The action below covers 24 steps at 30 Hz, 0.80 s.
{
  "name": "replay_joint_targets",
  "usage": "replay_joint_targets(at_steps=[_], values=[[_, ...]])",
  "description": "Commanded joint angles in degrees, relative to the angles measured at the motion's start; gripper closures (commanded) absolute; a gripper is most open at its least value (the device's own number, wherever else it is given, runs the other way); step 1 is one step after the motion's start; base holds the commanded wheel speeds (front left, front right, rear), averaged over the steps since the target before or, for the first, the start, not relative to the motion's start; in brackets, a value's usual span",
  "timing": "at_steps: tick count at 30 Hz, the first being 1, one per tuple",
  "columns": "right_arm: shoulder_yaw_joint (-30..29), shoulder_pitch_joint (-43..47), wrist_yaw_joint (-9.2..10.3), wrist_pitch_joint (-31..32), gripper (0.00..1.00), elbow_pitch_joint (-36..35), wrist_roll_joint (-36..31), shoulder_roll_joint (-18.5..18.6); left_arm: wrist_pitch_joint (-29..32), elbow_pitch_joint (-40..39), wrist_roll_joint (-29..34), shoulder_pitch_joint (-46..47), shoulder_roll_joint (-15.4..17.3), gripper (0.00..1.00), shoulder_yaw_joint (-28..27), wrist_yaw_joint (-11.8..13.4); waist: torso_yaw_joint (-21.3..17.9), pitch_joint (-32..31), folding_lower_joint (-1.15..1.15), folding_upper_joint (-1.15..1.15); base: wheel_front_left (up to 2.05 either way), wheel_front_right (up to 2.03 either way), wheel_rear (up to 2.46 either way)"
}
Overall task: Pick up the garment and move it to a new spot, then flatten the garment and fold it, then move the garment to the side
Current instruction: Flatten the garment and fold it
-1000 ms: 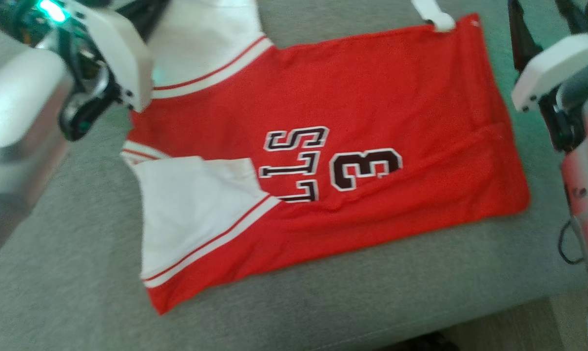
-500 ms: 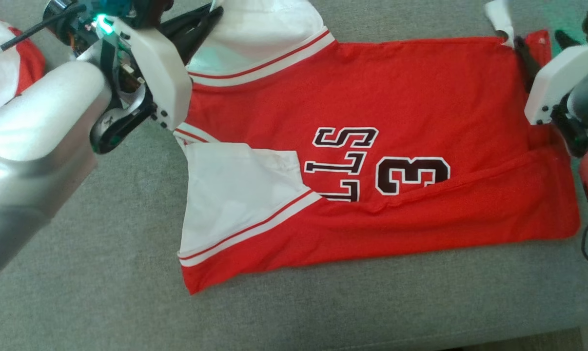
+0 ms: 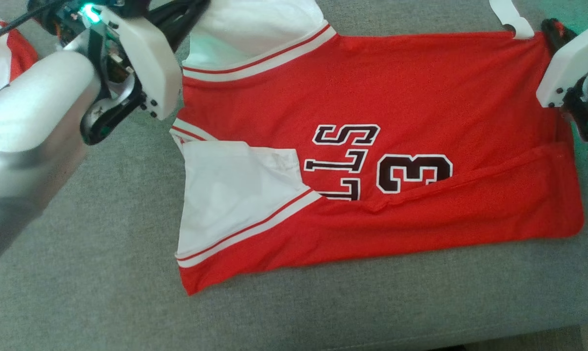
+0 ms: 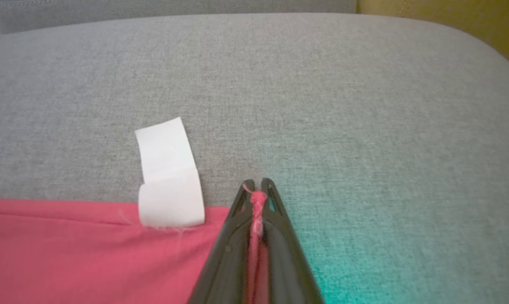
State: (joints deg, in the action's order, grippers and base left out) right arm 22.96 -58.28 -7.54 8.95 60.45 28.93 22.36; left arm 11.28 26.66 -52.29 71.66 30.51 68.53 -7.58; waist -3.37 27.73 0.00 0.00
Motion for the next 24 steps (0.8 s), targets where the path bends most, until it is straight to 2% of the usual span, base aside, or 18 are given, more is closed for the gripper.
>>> replay_joint_targets(at_steps=[1,5,8,12,19,24], values=[[0.5,-1.5,0.05,-1.5,1.0,-0.8,0.9,1.1,-0.4,-0.2,0.3,3.8,2.3,1.0,-2.6,0.3,-0.1,0.1,0.0,0.0,0.0,0.0,0.0],[1.1,-3.9,0.05,-5.5,1.0,-1.4,2.1,1.0,-1.8,1.6,1.3,5.2,2.6,1.0,-3.1,0.7,-0.3,0.5,0.0,0.0,0.0,0.0,0.0],[1.8,-5.7,0.05,-8.1,1.0,-1.7,2.9,0.6,-5.7,3.9,2.2,6.2,1.8,1.0,-4.5,2.2,-0.7,0.8,0.0,0.0,0.0,0.0,0.0],[3.2,-7.3,0.05,-9.9,1.0,-1.4,3.3,0.0,-9.1,6.9,3.9,7.3,0.7,1.0,-4.6,2.6,-1.1,0.9,0.0,0.0,0.0,0.0,0.0],[4.3,-10.9,0.05,-16.8,1.0,0.0,4.4,-1.4,-15.1,14.0,6.5,10.3,-1.8,1.0,-4.6,2.2,-1.5,0.8,0.0,0.0,0.0,0.0,0.0],[6.2,-9.5,0.05,-18.5,1.0,1.2,7.2,-1.2,-18.2,17.0,6.6,10.0,-3.1,1.0,-3.6,1.2,-0.9,-0.5,0.0,0.0,0.0,0.0,0.0]])
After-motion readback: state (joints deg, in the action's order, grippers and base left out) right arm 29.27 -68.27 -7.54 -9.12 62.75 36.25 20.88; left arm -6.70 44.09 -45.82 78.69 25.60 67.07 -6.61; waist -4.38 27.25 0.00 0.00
